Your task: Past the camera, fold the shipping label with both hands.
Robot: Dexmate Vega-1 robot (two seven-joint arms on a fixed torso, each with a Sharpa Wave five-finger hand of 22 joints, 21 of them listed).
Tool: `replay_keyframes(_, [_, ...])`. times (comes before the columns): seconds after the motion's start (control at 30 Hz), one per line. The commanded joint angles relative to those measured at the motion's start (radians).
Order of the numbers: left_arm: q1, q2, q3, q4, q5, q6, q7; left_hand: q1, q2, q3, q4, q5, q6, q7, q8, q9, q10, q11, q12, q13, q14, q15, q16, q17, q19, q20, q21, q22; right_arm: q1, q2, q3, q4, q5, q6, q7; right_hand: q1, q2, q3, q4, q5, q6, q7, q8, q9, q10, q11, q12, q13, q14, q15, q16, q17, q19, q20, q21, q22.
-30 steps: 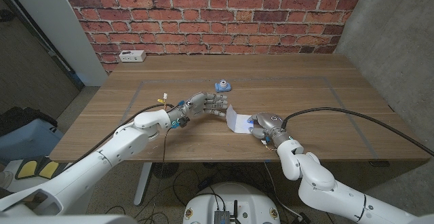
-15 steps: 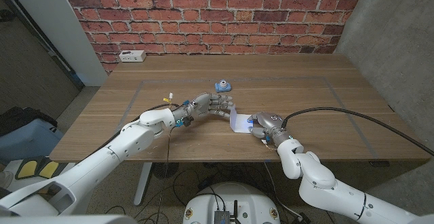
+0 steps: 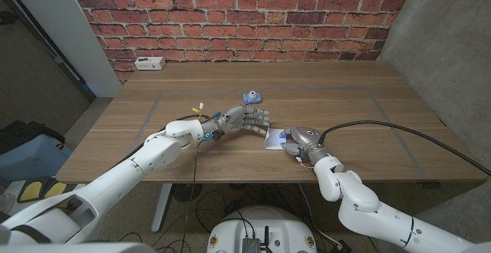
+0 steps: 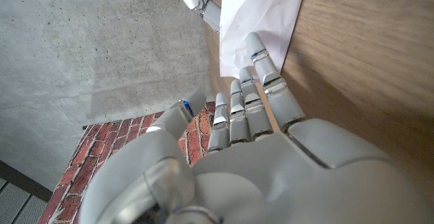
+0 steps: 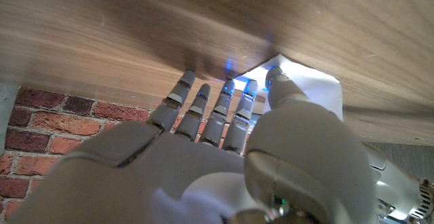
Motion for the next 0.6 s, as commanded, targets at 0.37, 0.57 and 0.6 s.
replay_keyframes(0.37, [-0.044,-0.012,0.054,-0.004,0.042,0.044,-0.035,-0.038,-0.003,-0.028,0.022,-0.015,-0.041,-0.022,0.001,-0.004,-0.134,-0.001,-0.010,-0.002,-0.156,0.020,-0.007,-0.002,-0.135,0.019,-0.071,0.003,0.002,-0.002,0.006,0.006,0.012,0.010,-0.011,0.013,0.005,-0.006,0.000,0.001,0.009,0.006,-0.008,0.004,0.007,0.008,-0.007,0.002,0.011,-0.131,0.010,0.002,0.009,0.000,-0.001,0.003])
replay_keyframes(0.57, [-0.053,-0.026,0.067,0.002,0.047,0.034,-0.057,-0.041,-0.001,-0.031,0.020,-0.019,-0.060,-0.030,-0.001,-0.008,-0.154,-0.036,-0.004,-0.003,-0.173,-0.007,0.000,-0.004,-0.146,0.005,-0.080,0.004,0.000,0.000,0.007,0.010,0.018,0.014,-0.015,0.017,0.005,-0.010,0.000,0.001,0.014,0.005,-0.009,0.004,0.015,-0.001,-0.006,0.002,0.015,-0.135,0.012,0.002,0.010,0.002,-0.001,0.003])
replay_keyframes(0.6, [-0.055,-0.023,0.070,-0.005,0.050,0.041,-0.056,-0.041,-0.001,-0.031,0.020,-0.019,-0.059,-0.030,-0.001,-0.008,-0.154,-0.037,-0.003,-0.003,-0.172,-0.008,0.000,-0.004,-0.145,0.003,-0.080,0.004,-0.002,0.001,0.010,0.009,0.021,0.014,-0.019,0.017,0.005,-0.010,0.000,0.001,0.014,0.005,-0.009,0.004,0.015,-0.002,-0.006,0.002,0.015,-0.137,0.012,0.002,0.010,0.002,-0.001,0.003])
